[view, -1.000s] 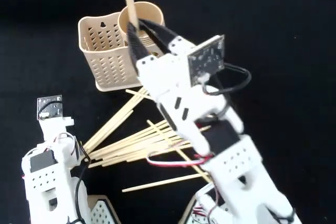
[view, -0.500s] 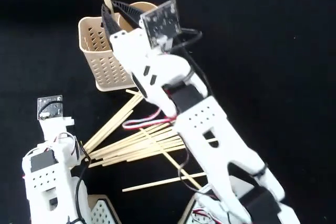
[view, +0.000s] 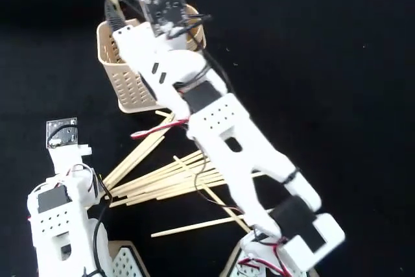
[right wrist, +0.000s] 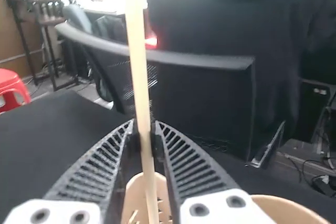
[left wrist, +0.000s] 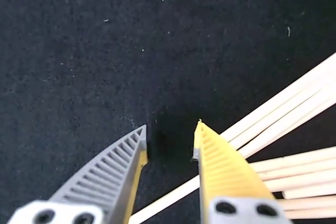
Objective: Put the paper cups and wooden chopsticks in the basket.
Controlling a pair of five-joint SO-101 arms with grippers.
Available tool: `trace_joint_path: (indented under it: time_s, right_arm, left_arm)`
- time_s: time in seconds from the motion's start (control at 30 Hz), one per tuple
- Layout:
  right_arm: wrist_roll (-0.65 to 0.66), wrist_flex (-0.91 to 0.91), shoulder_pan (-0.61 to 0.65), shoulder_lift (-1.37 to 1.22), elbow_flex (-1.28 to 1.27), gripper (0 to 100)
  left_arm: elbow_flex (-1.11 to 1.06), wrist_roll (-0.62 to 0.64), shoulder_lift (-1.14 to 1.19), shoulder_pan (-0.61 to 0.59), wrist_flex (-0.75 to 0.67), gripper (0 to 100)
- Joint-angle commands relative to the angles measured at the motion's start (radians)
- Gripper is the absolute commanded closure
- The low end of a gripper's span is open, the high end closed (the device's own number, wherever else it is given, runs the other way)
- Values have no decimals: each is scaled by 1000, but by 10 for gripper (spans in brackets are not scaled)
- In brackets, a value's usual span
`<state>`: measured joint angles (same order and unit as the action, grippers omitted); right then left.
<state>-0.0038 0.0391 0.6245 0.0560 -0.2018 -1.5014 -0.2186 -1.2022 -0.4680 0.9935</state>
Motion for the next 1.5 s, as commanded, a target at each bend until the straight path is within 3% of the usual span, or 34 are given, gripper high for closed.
trace_joint_path:
  time_s: [0.0,0.47,0.53,0.63,1.03,1.17,1.47]
  right_arm:
    - [-5,-23,20,-36,90,986]
    - [0,-14,21,-139,-13,981]
    - [0,-3,21,-139,-24,946]
    - [-3,84,23,-137,2,866]
    - [-3,365,23,33,180,861]
    - [0,531,23,185,180,861]
    - [55,1155,17,395,174,861]
  left_arm:
    - [5,6,-8,12,-14,840]
    - [5,2,-8,12,-12,840]
    - [5,2,-8,12,-12,840]
    - [5,2,-8,12,-12,840]
    - [5,2,-8,12,-12,840]
    - [5,2,-8,12,-12,840]
    - [4,2,-8,18,-14,840]
